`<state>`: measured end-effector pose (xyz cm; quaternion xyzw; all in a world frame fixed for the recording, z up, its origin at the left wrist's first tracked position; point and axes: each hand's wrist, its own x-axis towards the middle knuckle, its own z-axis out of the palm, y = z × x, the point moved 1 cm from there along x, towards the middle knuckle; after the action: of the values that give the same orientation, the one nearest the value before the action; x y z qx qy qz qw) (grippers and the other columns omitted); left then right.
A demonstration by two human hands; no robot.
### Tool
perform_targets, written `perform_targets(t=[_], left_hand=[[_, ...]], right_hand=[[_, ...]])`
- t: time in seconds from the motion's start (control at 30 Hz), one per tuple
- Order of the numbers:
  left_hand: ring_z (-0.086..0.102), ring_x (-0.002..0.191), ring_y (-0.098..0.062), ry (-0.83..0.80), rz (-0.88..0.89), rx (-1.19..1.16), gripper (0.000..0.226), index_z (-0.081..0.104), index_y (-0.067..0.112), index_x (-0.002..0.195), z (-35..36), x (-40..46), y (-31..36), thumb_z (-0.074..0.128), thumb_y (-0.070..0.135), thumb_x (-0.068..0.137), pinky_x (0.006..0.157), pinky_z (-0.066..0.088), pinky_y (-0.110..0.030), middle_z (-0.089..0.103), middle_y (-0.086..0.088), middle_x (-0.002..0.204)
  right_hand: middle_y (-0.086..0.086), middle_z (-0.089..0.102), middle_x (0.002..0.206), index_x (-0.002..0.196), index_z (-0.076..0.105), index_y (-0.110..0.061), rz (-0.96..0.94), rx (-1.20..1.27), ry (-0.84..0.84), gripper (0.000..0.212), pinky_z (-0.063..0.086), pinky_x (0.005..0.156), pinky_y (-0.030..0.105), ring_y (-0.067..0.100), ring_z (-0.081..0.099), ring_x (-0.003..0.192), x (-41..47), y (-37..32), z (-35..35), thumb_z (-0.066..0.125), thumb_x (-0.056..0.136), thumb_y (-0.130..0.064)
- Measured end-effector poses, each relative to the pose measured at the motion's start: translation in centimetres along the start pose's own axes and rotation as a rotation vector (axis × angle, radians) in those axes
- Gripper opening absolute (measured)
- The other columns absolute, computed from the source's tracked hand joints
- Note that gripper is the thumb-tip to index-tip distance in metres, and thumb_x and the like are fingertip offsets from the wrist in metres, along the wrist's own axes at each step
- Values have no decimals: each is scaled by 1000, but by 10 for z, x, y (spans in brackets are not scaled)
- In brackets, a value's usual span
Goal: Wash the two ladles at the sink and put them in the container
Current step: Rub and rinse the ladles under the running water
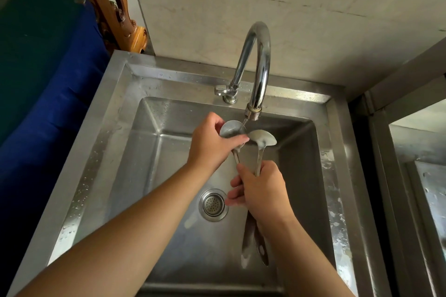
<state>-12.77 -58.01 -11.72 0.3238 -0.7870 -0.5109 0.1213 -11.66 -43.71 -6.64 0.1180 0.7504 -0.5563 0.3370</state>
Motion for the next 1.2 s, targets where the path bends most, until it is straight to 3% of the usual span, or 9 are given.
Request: perform_targets(t=[0.13, 0.27, 0.4, 0.53, 0.7, 0.83, 0.93, 1.07, 1.2], left_hand=[[42, 52, -10, 45, 32, 88, 59, 46, 19, 67, 5, 8, 6, 85, 61, 55, 46, 34, -26, 48, 8, 59], [44, 51, -13, 88, 108, 99, 48, 50, 15, 62, 7, 14, 10, 84, 48, 71, 48, 32, -29, 48, 8, 54], [53, 57, -12, 26, 157, 105, 26, 57, 20, 69, 2, 11, 7, 72, 32, 87, 55, 36, -26, 55, 10, 59], [57, 67, -2, -111, 48, -2, 4, 65, 19, 89, -8, 5, -5, 68, 22, 88, 63, 41, -19, 65, 9, 77], [56, 71, 15, -201, -18, -58, 38, 63, 20, 101, -13, -2, -12, 86, 18, 71, 64, 41, -4, 65, 12, 88], [56, 70, -4, -171, -50, -15, 55, 55, 23, 91, -9, -2, -11, 95, 35, 55, 60, 40, -18, 63, 6, 85], [48, 60, -8, -90, -36, 93, 63, 46, 25, 81, -3, -1, -6, 92, 52, 47, 52, 34, -24, 55, 7, 74], [42, 52, -10, 63, 53, 150, 57, 48, 17, 70, 3, 3, 1, 83, 60, 63, 45, 29, -25, 49, 6, 60], [44, 51, -11, 94, 155, 168, 45, 50, 15, 66, 3, 7, 6, 74, 49, 82, 45, 26, -20, 48, 7, 55]], right_hand=[[6, 69, 59, 107, 60, 4, -9, -42, 12, 22, 58, 43, 29, 21, 68, 42, -3, 2, -4, 60, 102, -17], [0, 65, 48, 104, 61, 9, -16, -54, 37, 27, 50, 37, 24, 14, 59, 33, -3, 0, -10, 59, 102, -18], [0, 61, 44, 104, 61, 11, 2, -58, 43, 33, 41, 34, 22, 14, 47, 30, -2, -3, -13, 59, 103, -22], [-1, 59, 42, 103, 62, 12, 26, -40, 19, 33, 39, 33, 22, 13, 44, 29, -2, -6, -14, 59, 103, -21], [1, 58, 43, 92, 66, 10, 31, -44, 10, 33, 39, 33, 22, 13, 43, 30, -4, -3, -8, 59, 102, -21], [4, 58, 43, 81, 69, 9, 34, -75, 8, 38, 40, 35, 23, 15, 44, 31, -6, 0, -6, 60, 102, -21], [7, 58, 44, 72, 69, 5, 35, -75, -6, 39, 39, 35, 24, 15, 44, 31, -9, 2, -2, 60, 101, -20], [8, 59, 45, 76, 70, 7, 40, -81, 19, 40, 41, 36, 24, 16, 45, 31, -13, 2, 0, 58, 102, -21], [8, 57, 44, 81, 69, 13, 18, -47, 55, 40, 41, 35, 23, 16, 44, 31, -13, -1, -4, 59, 102, -20]])
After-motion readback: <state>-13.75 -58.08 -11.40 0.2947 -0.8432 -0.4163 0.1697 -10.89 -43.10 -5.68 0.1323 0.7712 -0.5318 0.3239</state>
